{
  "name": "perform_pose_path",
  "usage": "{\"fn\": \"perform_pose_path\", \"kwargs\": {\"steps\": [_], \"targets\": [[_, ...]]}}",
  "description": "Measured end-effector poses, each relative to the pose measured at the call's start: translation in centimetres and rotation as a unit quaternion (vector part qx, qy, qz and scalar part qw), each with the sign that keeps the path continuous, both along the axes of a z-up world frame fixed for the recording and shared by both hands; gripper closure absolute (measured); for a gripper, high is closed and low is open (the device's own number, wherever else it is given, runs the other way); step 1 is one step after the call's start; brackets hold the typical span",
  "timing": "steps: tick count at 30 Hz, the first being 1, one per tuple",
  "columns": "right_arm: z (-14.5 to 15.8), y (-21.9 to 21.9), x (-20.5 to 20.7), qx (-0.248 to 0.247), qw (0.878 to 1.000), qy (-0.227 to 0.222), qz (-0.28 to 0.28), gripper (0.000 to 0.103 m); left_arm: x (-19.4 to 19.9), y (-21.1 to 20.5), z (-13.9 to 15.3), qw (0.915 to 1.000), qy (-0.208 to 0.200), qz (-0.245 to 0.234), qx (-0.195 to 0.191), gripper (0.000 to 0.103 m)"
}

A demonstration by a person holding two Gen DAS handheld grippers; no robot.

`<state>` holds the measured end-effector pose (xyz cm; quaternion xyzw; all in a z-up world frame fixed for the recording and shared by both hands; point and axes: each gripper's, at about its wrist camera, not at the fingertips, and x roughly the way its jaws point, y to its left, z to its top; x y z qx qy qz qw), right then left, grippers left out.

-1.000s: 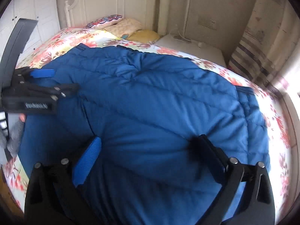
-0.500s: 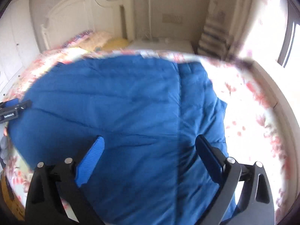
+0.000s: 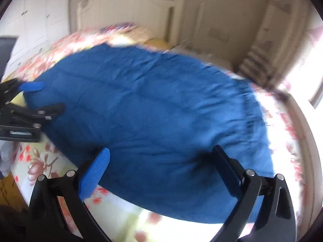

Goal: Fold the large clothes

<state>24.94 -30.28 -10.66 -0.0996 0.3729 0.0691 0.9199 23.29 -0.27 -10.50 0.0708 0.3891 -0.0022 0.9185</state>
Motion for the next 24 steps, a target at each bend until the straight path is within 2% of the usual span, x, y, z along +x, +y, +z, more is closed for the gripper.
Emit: {"fn": "perform_pose_path", "kwargs": {"steps": [1,2,3,5,11,15,17,19,24], "targets": [[-0.2,-1.3,0.0,-0.001,1.0,0.0,-0.021,0.003,0.5,0.9,-0.8,0.9999,0.01,0.012,0.002,0.004],[-0.9,-2.5,0.2,0.002,0.999,0.005,-0.037,0.003,0.5,1.8,-1.3,0.9997,0.015,0.008,-0.018,0.004],[-1.6,-3.6,0.3,0.022,0.999,0.012,-0.039,0.003,0.4,2.1,-1.3,0.9995,0.014,0.006,-0.028,0.004],[-2.3,-4.5,0.2,0.054,0.998,0.009,-0.032,0.002,0.4,1.9,-1.3,0.9996,0.014,0.006,-0.022,0.004],[-1.8,-4.2,0.8,0.037,0.998,0.033,-0.041,0.003,0.3,2.2,-1.6,0.9995,0.013,0.006,-0.027,0.004],[0.0,-5.8,-0.8,0.03,0.995,-0.002,-0.094,0.003,0.4,2.2,-1.8,0.9994,0.011,0.004,-0.032,0.004],[-1.2,-7.3,-0.5,0.033,0.994,0.022,-0.104,0.003,0.4,2.1,-1.9,0.9995,0.01,0.006,-0.031,0.004],[-2.3,-8.3,-0.4,0.069,0.992,0.029,-0.104,0.003,0.3,2.1,-1.9,0.9994,0.009,0.006,-0.032,0.004],[-2.6,-8.1,0.3,0.058,0.992,0.038,-0.102,0.002,0.3,2.2,-2.0,0.9995,0.01,0.005,-0.031,0.004]]}}
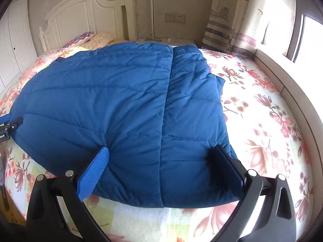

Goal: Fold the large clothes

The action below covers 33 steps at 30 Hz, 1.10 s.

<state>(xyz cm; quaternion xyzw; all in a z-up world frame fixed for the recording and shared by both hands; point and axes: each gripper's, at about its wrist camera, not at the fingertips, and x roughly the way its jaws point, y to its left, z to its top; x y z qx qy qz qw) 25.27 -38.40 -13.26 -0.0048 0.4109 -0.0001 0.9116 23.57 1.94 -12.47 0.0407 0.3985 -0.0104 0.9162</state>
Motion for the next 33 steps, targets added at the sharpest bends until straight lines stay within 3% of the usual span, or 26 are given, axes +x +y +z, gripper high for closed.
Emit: {"fn": "perform_pose_path", "kwargs": {"steps": [3,6,9,13,17,19,21,23,27,28,29,30,31,33], "targets": [[0.7,-0.6,-0.7,0.022,1.0,0.001,-0.003,0.003,-0.3,0.1,1.2,0.9999,0.011,0.004,-0.006,0.005],[2.5,-2.2,-3.9,0.072,0.997,-0.023,-0.03,0.003,-0.4,-1.1,4.2,0.9993,-0.024,-0.028,-0.008,0.005],[2.1,-4.0,-6.8,0.151,0.987,-0.003,-0.061,0.003,1.5,-3.5,6.3,0.9967,-0.046,-0.067,-0.002,0.005],[-0.7,-4.7,-8.8,0.277,0.958,0.022,-0.07,0.004,7.7,-7.5,7.0,0.9919,-0.048,-0.103,0.057,0.004],[-2.1,-3.6,-6.9,0.327,0.942,0.019,-0.067,0.004,15.1,-9.0,4.8,0.9903,0.006,-0.104,0.092,0.004],[-2.1,-3.3,-4.9,0.339,0.937,0.014,-0.083,0.004,17.3,-8.6,2.2,0.9915,0.034,-0.109,0.062,0.004],[-2.2,-3.2,-2.6,0.357,0.929,0.005,-0.098,0.002,17.9,-7.6,1.1,0.9941,0.034,-0.101,0.02,0.004],[-2.6,-3.3,0.0,0.372,0.921,-0.011,-0.118,0.002,18.0,-7.3,1.1,0.995,0.03,-0.093,0.019,0.004],[-2.4,-2.5,4.0,0.354,0.921,-0.053,-0.154,0.003,18.1,-6.9,1.1,0.9972,0.024,-0.066,0.025,0.004],[-2.7,-2.5,4.4,0.376,0.911,-0.071,-0.151,0.019,18.0,-6.7,1.1,0.9975,0.023,-0.064,0.022,0.004],[-3.2,-3.0,4.4,0.402,0.899,-0.08,-0.151,0.05,17.7,-6.9,1.2,0.9974,0.016,-0.064,0.028,0.004],[-3.8,-3.8,4.1,0.446,0.879,-0.1,-0.136,0.054,17.4,-7.3,1.4,0.997,0.009,-0.065,0.04,0.004],[-3.9,-4.4,3.7,0.458,0.873,-0.109,-0.127,0.061,16.8,-8.2,1.5,0.9953,-0.006,-0.07,0.066,0.005],[-3.1,-5.0,2.1,0.449,0.878,-0.128,-0.107,0.068,15.9,-10.1,1.9,0.9909,-0.027,-0.082,0.104,0.005]]}}
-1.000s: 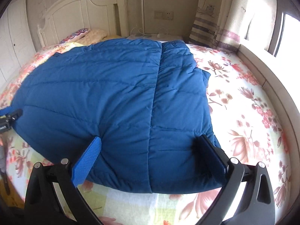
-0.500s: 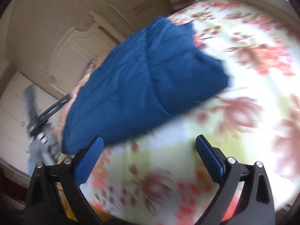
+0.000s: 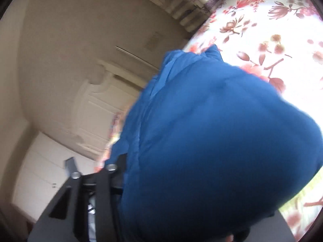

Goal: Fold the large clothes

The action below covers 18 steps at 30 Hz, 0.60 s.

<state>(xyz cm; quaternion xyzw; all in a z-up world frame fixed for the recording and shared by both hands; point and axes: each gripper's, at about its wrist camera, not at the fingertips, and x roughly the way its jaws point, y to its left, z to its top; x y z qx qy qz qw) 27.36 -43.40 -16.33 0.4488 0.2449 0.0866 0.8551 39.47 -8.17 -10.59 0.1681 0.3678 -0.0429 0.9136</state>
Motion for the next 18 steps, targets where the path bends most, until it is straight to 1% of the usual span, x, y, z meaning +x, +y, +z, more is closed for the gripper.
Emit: {"fn": "perform_pose_path", "kwargs": {"steps": [1,2,3,5,6,7,9,10,11,13,15,16,17,18], "targets": [[1.1,0.1,-1.0,-0.022,1.0,-0.017,0.005,0.069,-0.5,-0.9,0.3,0.9999,-0.008,-0.009,0.008,0.005],[1.7,0.1,-2.3,-0.037,0.999,-0.029,0.007,0.069,-0.7,-1.7,0.7,0.9999,-0.011,-0.011,0.005,0.005],[2.4,0.1,-3.2,-0.051,0.998,-0.039,0.007,0.069,-0.9,-2.4,1.4,0.9998,-0.013,-0.009,-0.01,0.005],[3.7,-0.4,-5.2,-0.084,0.995,-0.055,-0.003,0.069,-0.8,-3.5,3.2,0.9976,-0.007,-0.014,-0.067,0.005],[4.2,-1.0,-5.9,-0.09,0.994,-0.058,-0.008,0.069,-0.4,-4.5,4.0,0.9967,-0.004,-0.018,-0.079,0.005],[4.7,-1.8,-6.9,-0.097,0.994,-0.056,-0.014,0.069,0.1,-5.9,4.8,0.9966,-0.003,-0.026,-0.078,0.005],[5.3,-2.5,-7.9,-0.116,0.992,-0.051,-0.023,0.069,1.7,-9.3,5.2,0.9976,0.013,-0.047,-0.049,0.005],[5.6,-2.6,-8.9,-0.125,0.99,-0.051,-0.026,0.069,2.5,-11.0,4.7,0.9973,0.031,-0.057,-0.036,0.005],[5.9,-2.9,-9.7,-0.13,0.99,-0.052,-0.028,0.069,3.3,-12.9,3.2,0.9964,0.052,-0.066,-0.011,0.005],[6.5,-2.6,-10.8,-0.146,0.987,-0.052,-0.031,0.069,4.1,-15.2,0.0,0.9935,0.075,-0.075,0.039,0.004],[7.0,-2.5,-11.5,-0.16,0.985,-0.054,-0.033,0.069,3.4,-14.4,0.4,0.9958,0.06,-0.067,0.017,0.004],[7.2,-2.5,-11.1,-0.171,0.983,-0.051,-0.032,0.069,2.7,-12.9,1.4,0.9962,0.062,-0.06,-0.012,0.005],[7.5,-2.1,-10.8,-0.182,0.982,-0.047,-0.032,0.069,1.6,-11.8,2.3,0.9962,0.059,-0.056,-0.031,0.009],[7.8,-1.9,-10.6,-0.189,0.98,-0.049,-0.032,0.069,0.2,-10.4,3.4,0.9963,0.046,-0.055,-0.046,0.009]]}}
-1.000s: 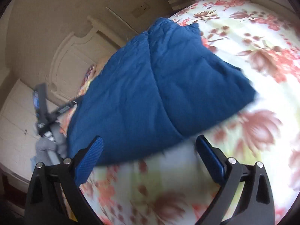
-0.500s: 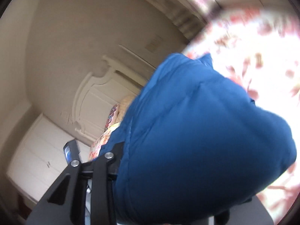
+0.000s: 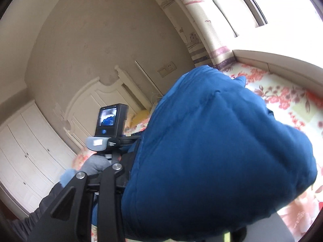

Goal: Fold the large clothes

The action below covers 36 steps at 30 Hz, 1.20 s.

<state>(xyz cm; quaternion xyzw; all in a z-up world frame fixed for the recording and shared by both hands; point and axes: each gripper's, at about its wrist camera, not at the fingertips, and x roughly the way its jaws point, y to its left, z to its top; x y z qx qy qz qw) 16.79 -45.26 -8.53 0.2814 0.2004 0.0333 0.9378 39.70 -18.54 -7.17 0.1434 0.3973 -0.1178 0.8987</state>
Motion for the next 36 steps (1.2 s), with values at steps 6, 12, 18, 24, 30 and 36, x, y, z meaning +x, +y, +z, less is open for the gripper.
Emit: {"fn": "perform_pose_path", "kwargs": {"steps": [6,12,18,24,30,36], "targets": [[1.1,1.5,0.8,-0.036,0.999,-0.006,-0.005,0.069,-11.9,3.9,-0.6,0.9969,-0.014,-0.076,-0.012,0.008],[4.1,8.6,1.8,-0.172,0.985,-0.024,0.014,0.068,-16.8,9.7,-2.4,0.9907,0.001,-0.105,-0.087,0.011],[6.3,21.7,2.4,-0.414,0.905,-0.049,0.089,0.066,-17.0,28.3,2.9,0.9723,-0.078,0.087,-0.202,0.012],[-2.5,37.5,3.9,-0.644,0.726,0.003,0.24,0.045,-18.7,36.5,3.8,0.9558,-0.091,0.172,-0.22,0.012],[-8.1,41.3,4.5,-0.715,0.655,0.037,0.244,0.032,-16.8,30.1,6.8,0.9753,-0.085,0.033,-0.201,0.008],[-7.0,40.0,2.2,-0.703,0.663,-0.009,0.259,0.022,-9.1,19.6,10.4,0.9821,-0.055,-0.101,-0.149,0.008]]}}
